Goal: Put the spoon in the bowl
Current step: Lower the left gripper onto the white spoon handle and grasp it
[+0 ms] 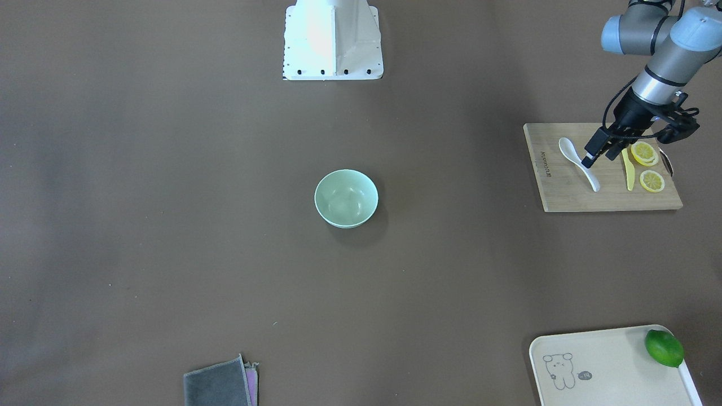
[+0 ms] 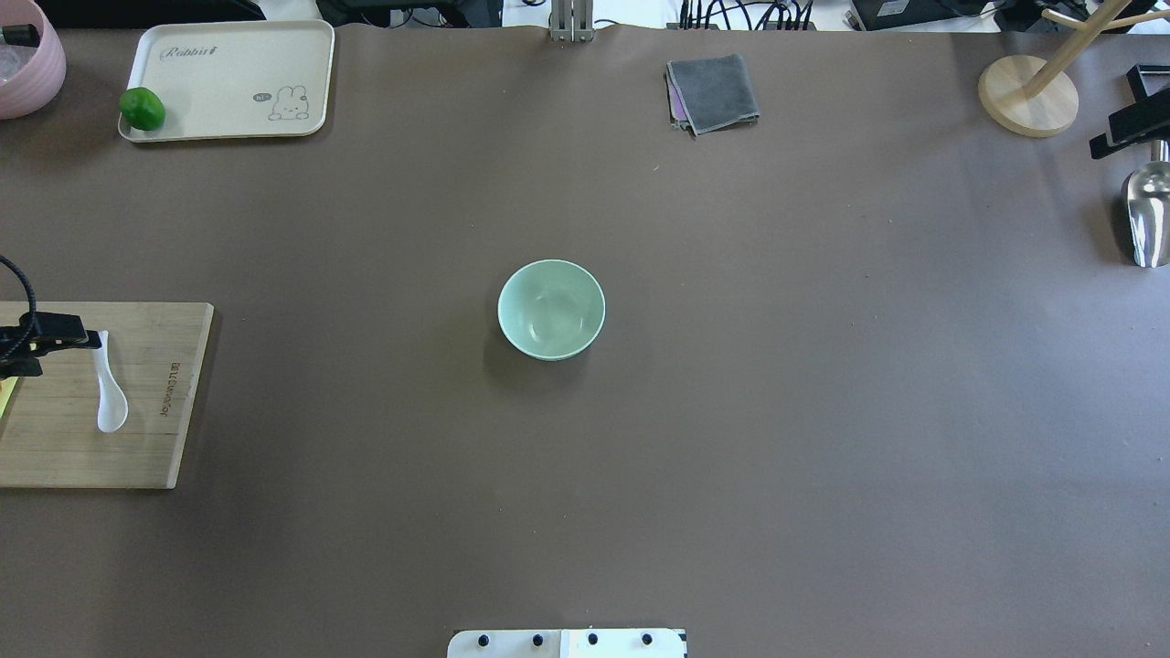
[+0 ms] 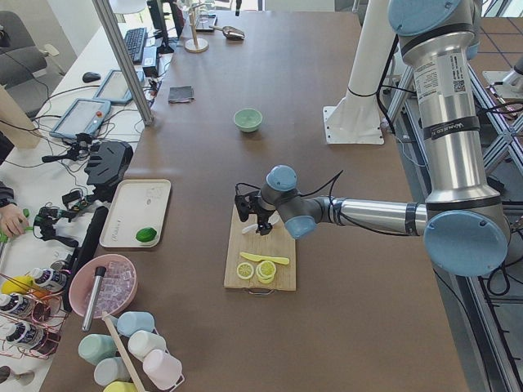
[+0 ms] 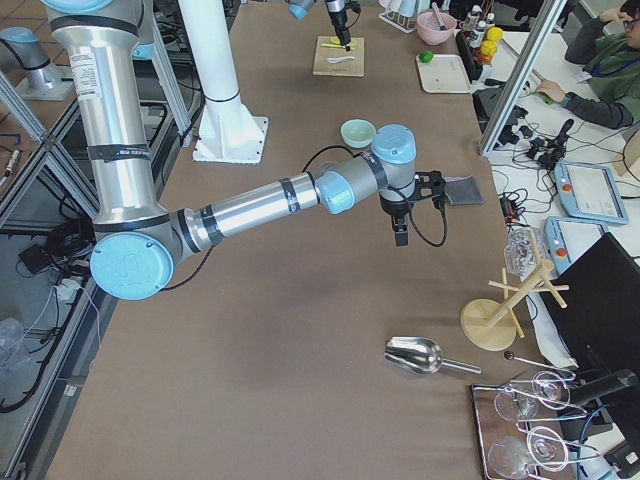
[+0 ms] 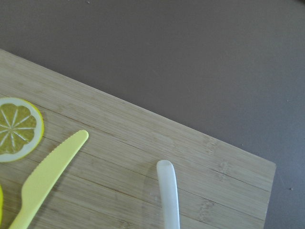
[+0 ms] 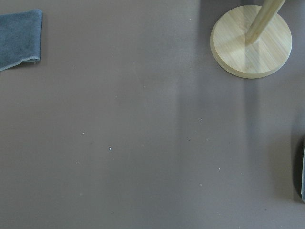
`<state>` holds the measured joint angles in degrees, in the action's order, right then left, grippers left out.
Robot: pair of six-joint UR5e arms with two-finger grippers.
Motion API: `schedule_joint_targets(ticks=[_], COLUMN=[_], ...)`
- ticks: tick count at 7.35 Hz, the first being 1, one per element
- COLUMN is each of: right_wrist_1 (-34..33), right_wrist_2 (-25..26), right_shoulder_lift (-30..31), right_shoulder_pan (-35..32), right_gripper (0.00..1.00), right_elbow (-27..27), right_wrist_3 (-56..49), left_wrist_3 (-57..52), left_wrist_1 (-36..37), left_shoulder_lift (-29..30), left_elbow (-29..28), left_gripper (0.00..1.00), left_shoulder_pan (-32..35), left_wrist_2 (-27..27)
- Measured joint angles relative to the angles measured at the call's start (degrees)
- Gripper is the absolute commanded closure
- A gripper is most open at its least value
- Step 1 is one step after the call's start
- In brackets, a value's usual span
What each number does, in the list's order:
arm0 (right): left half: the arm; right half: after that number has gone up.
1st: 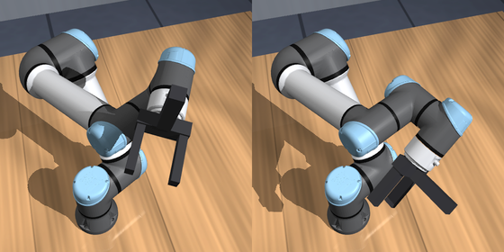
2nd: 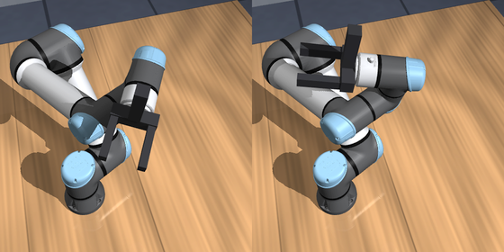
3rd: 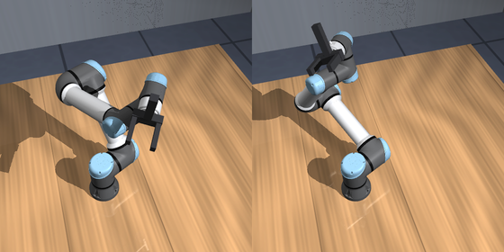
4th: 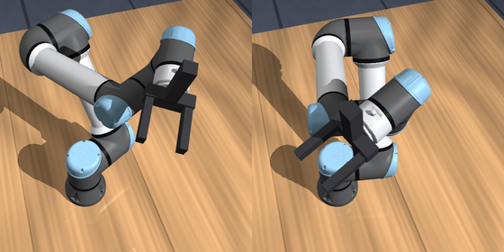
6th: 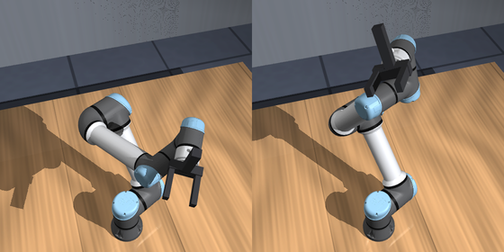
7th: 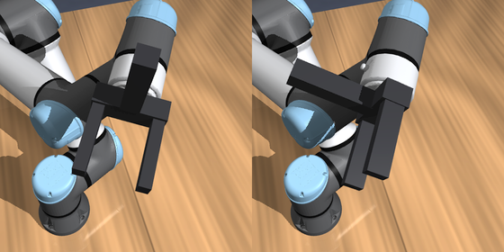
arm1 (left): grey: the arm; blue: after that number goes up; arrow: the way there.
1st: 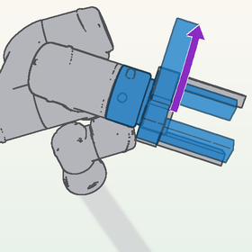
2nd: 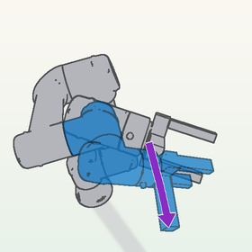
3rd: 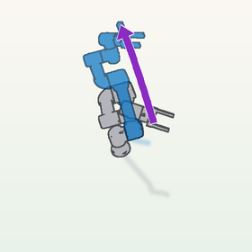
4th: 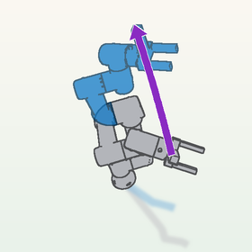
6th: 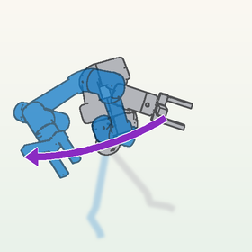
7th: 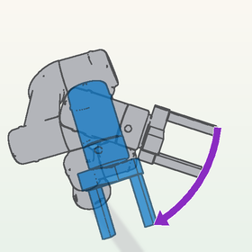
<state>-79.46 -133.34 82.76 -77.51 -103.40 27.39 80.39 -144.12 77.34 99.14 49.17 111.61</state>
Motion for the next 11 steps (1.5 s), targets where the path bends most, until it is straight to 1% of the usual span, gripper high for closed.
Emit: schedule_joint_targets(ticks=[2,4,6,7,8,10,11], right_wrist_1=[0.08,0.09,0.1,0.1,0.1,0.1,0.1], right_wrist_2=[0.0,0.01,0.03,0.04,0.03,0.01,0.01], right_shoulder_lift=[0.31,0.37,0.37,0.33,0.31,0.29,0.31], right_shoulder_pan=[-0.04,-0.04,-0.02,-0.02,-0.01,-0.01,-0.01], right_gripper=[0.0,0.0,0.0,0.0,0.0,0.0,0.0], right_elbow=[0.04,0.04,0.1,0.11,0.12,0.12,0.09], right_wrist_3=[-0.05,0.12,0.2,0.23,0.26,0.35,0.37], left_wrist_3=[0.06,-0.04,-0.08,-0.13,-0.39,-1.08,-1.11], left_wrist_1=[0.28,0.32,0.32,0.33,0.33,0.35,0.47], left_shoulder_lift=[0.71,0.71,0.83,0.86,0.88,1.22,2.46], left_elbow=[-0.94,-1.47,-1.86,-2.0,-2.15,-2.09,-1.74], left_gripper=[0.48,0.49,0.75,0.9,1.0,1.0,1.0], left_shoulder_pan=[-1.22,-2.58,-3.72,-3.91,-4.02,-4.05,-4.04], left_wrist_2=[-1.2,-2.44,-3.69,-3.85,-3.91,-3.86,-3.67])
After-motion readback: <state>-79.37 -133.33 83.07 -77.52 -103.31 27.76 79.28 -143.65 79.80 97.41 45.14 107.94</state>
